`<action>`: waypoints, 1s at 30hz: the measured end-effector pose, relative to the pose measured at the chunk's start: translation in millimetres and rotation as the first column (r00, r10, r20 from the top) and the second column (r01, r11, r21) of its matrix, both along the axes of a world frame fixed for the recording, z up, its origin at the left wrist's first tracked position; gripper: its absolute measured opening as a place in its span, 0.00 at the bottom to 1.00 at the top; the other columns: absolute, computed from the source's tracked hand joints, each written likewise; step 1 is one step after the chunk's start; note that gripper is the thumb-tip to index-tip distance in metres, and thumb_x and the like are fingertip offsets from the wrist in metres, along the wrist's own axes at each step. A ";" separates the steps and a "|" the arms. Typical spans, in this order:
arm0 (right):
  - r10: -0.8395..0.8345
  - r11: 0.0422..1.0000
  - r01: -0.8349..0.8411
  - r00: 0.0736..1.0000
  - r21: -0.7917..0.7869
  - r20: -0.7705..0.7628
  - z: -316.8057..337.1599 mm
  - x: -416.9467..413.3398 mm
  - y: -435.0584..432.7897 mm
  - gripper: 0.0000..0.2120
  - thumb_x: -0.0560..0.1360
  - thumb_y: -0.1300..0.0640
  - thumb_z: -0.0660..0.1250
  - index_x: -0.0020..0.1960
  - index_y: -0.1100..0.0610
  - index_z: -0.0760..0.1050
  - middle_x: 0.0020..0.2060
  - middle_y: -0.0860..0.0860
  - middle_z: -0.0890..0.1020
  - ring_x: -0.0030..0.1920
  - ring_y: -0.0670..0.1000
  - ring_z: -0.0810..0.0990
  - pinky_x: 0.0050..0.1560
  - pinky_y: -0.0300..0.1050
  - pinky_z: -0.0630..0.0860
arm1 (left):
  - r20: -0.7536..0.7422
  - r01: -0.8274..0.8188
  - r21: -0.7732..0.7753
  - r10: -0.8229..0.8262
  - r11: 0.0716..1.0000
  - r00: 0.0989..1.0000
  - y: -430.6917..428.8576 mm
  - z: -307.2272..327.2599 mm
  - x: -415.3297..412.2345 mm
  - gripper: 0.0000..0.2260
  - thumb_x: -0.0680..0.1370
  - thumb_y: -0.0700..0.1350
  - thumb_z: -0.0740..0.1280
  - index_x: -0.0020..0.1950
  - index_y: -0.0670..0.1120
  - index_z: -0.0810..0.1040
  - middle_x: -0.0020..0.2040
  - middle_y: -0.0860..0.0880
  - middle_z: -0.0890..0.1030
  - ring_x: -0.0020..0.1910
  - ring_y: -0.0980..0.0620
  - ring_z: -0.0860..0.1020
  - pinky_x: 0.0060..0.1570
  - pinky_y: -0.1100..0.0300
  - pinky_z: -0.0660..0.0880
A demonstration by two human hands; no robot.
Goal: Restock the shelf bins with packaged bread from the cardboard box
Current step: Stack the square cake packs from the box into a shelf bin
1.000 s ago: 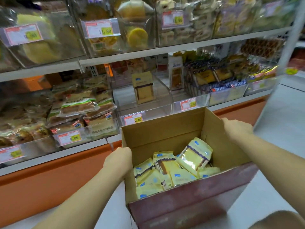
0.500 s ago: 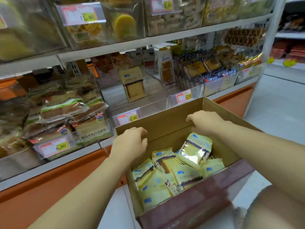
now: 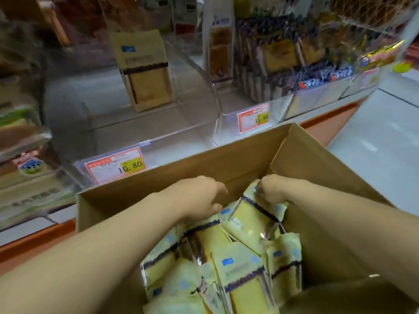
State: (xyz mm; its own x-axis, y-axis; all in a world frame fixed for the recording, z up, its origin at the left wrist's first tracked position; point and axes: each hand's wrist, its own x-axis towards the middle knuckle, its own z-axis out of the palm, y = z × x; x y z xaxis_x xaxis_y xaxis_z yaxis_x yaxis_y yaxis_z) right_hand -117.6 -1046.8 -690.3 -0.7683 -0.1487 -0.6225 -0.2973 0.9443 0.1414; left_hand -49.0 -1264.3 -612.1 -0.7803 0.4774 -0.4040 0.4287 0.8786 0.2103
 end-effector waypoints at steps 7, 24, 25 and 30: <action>-0.048 0.997 0.037 0.987 -0.073 -0.154 -14.9 -3.7 -5.5 0.11 0.76 0.64 0.57 0.54 0.62 0.76 0.52 0.59 0.78 0.54 0.59 0.75 0.46 0.46 0.71 | 0.050 -0.065 -0.039 0.067 0.997 0.997 6.2 -7.2 -1.9 0.20 0.80 0.52 0.61 0.72 0.54 0.65 0.67 0.51 0.71 0.62 0.48 0.73 0.55 0.54 0.72; -0.002 0.975 0.019 0.997 -0.223 0.078 -24.6 6.7 -3.5 0.08 0.73 0.61 0.66 0.52 0.55 0.74 0.57 0.54 0.79 0.55 0.54 0.78 0.42 0.36 0.70 | -0.013 -0.376 -0.070 0.376 0.924 0.927 -2.3 -0.2 61.3 0.20 0.81 0.51 0.60 0.73 0.53 0.65 0.69 0.49 0.71 0.62 0.48 0.74 0.58 0.52 0.74; 0.000 0.971 0.021 0.996 -0.237 0.088 -27.0 11.7 -5.8 0.13 0.73 0.59 0.68 0.56 0.54 0.72 0.60 0.55 0.75 0.58 0.55 0.76 0.46 0.38 0.70 | -0.002 -0.394 -0.062 0.395 0.917 0.919 -3.8 -0.8 65.5 0.20 0.81 0.52 0.60 0.73 0.53 0.65 0.69 0.49 0.71 0.63 0.48 0.73 0.58 0.53 0.74; 0.078 0.944 -0.068 0.997 -0.322 0.018 -31.3 28.2 -4.9 0.43 0.67 0.47 0.76 0.73 0.51 0.55 0.64 0.54 0.73 0.62 0.55 0.74 0.57 0.47 0.74 | 0.020 -0.446 -0.024 0.446 0.895 0.895 -8.3 -7.1 71.4 0.21 0.80 0.52 0.61 0.73 0.54 0.65 0.70 0.50 0.70 0.63 0.49 0.73 0.57 0.55 0.73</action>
